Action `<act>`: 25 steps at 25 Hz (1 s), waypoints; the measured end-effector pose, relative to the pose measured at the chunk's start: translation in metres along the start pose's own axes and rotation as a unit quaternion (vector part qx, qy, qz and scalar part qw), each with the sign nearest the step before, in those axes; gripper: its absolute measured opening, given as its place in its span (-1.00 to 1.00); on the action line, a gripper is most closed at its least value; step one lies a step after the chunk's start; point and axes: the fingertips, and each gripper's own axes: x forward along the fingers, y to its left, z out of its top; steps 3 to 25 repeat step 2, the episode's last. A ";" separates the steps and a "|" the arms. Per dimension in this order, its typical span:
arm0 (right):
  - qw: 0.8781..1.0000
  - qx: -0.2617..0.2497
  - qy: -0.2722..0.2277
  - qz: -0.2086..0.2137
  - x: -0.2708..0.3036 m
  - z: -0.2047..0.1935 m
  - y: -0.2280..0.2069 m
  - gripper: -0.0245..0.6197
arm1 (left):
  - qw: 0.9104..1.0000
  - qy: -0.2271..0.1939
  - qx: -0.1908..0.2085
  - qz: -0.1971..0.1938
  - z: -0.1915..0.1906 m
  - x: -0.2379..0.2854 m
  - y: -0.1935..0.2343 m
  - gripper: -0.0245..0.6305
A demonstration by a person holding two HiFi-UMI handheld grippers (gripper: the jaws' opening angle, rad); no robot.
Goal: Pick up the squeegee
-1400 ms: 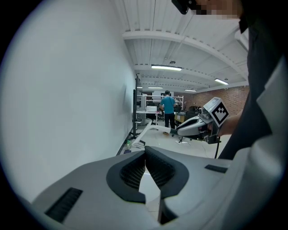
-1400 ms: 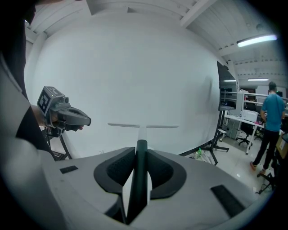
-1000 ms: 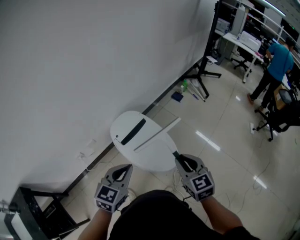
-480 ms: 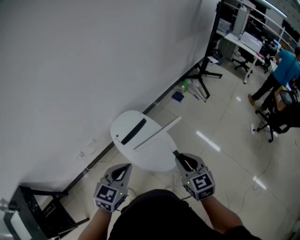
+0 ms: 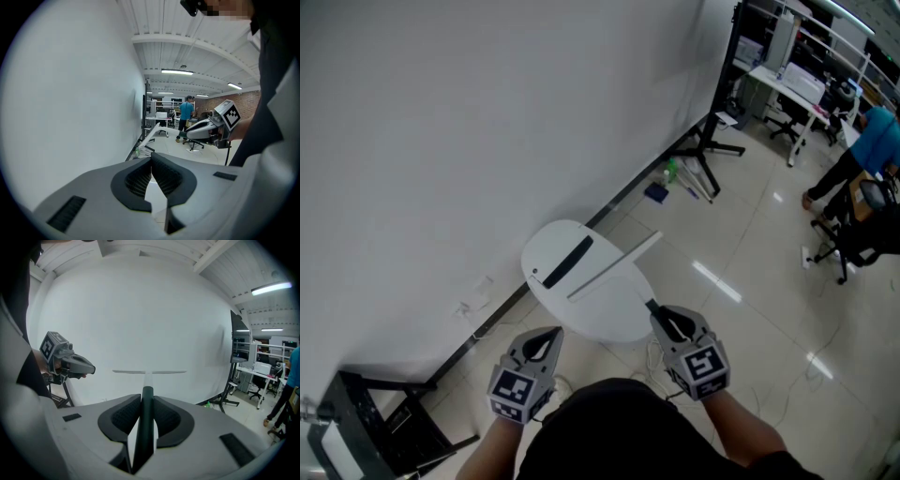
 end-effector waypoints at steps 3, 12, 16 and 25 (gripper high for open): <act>1.000 -0.001 0.000 0.000 0.000 0.000 0.000 -0.65 | 1.000 0.000 -0.001 0.000 0.000 0.000 0.000 -0.94; 1.000 -0.001 0.000 0.000 0.000 0.000 0.000 -0.65 | 1.000 0.000 -0.001 0.000 0.000 0.000 0.000 -0.94; 1.000 -0.001 0.000 0.000 0.000 0.000 0.000 -0.65 | 1.000 0.000 -0.001 0.000 0.000 0.000 0.000 -0.94; 1.000 -0.001 0.000 0.000 0.000 0.000 0.000 -0.65 | 1.000 0.000 -0.001 0.000 0.000 0.000 0.000 -0.94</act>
